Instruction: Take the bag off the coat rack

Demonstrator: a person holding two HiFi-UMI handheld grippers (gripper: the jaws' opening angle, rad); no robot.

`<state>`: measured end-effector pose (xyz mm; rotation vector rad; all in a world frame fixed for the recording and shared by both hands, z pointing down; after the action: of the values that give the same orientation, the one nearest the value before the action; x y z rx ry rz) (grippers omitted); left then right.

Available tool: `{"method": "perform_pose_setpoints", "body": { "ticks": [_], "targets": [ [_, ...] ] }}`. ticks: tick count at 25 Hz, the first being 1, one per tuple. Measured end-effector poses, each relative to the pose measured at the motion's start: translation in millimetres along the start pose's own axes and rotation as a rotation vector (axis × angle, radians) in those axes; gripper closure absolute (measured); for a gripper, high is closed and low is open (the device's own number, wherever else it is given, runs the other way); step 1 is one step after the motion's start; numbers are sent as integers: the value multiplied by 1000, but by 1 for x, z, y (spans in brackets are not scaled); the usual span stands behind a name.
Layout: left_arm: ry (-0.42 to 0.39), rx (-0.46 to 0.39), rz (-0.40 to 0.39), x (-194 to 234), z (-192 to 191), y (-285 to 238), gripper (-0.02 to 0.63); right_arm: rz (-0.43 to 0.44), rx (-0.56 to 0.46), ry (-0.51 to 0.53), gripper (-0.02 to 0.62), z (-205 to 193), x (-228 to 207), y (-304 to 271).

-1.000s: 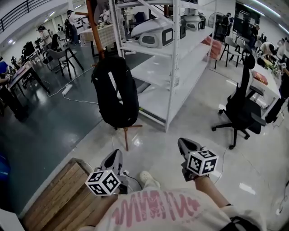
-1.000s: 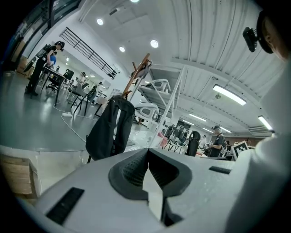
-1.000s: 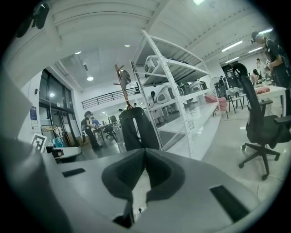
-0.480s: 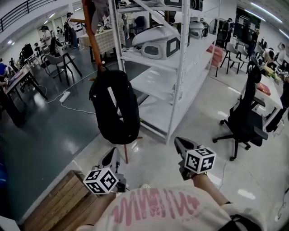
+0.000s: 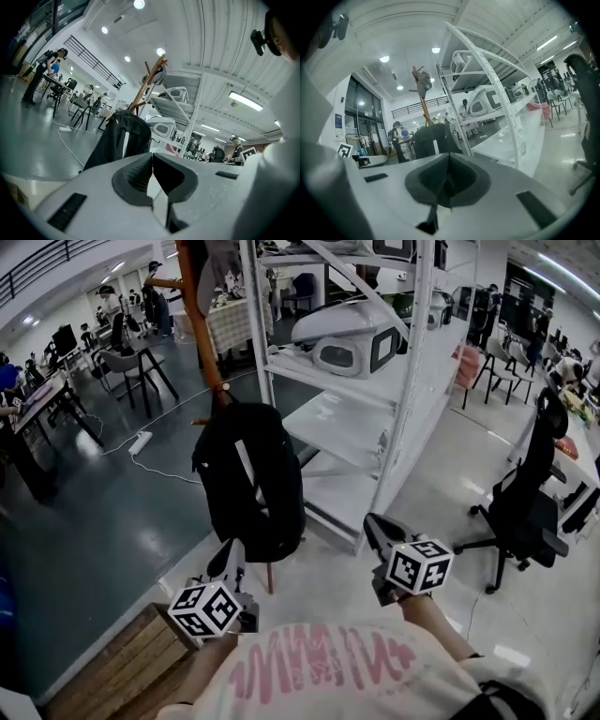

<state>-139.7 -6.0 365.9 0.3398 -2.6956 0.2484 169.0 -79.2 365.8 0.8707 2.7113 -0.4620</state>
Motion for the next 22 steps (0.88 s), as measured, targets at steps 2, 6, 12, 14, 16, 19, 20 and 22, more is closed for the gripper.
{"method": "perform_pose_setpoints", "body": {
  "ticks": [2, 6, 12, 14, 16, 19, 20, 22],
  "targets": [
    [0, -17, 10, 9, 7, -9, 601, 15, -12, 4, 589, 7, -1, -18],
    [10, -30, 38, 28, 12, -21, 601, 41, 14, 20, 589, 7, -1, -51],
    [12, -50, 79, 45, 20, -24, 601, 97, 63, 19, 589, 0, 3, -91],
    [24, -60, 107, 52, 21, -19, 601, 121, 71, 19, 589, 1, 6, -103],
    [33, -59, 127, 58, 19, -16, 601, 136, 76, 22, 589, 2, 10, -112],
    [49, -53, 168, 69, 14, -7, 601, 161, 87, 28, 589, -1, 15, -124],
    [55, -50, 182, 73, 11, -4, 601, 168, 89, 25, 589, -3, 16, -127],
    [67, -43, 205, 79, 6, 0, 601, 176, 96, 18, 589, -6, 16, -135]
  ]
}}
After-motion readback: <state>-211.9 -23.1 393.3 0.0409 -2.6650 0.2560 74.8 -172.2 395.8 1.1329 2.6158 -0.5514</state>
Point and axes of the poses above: the fingertips, and each gripper's own axes: y backward along the fingers, x to its left, z out of its top, the point moved 5 cm from there along y, backward along the fingers, and after that the axes turned 2 degrees about x, right-handed, at the moved point
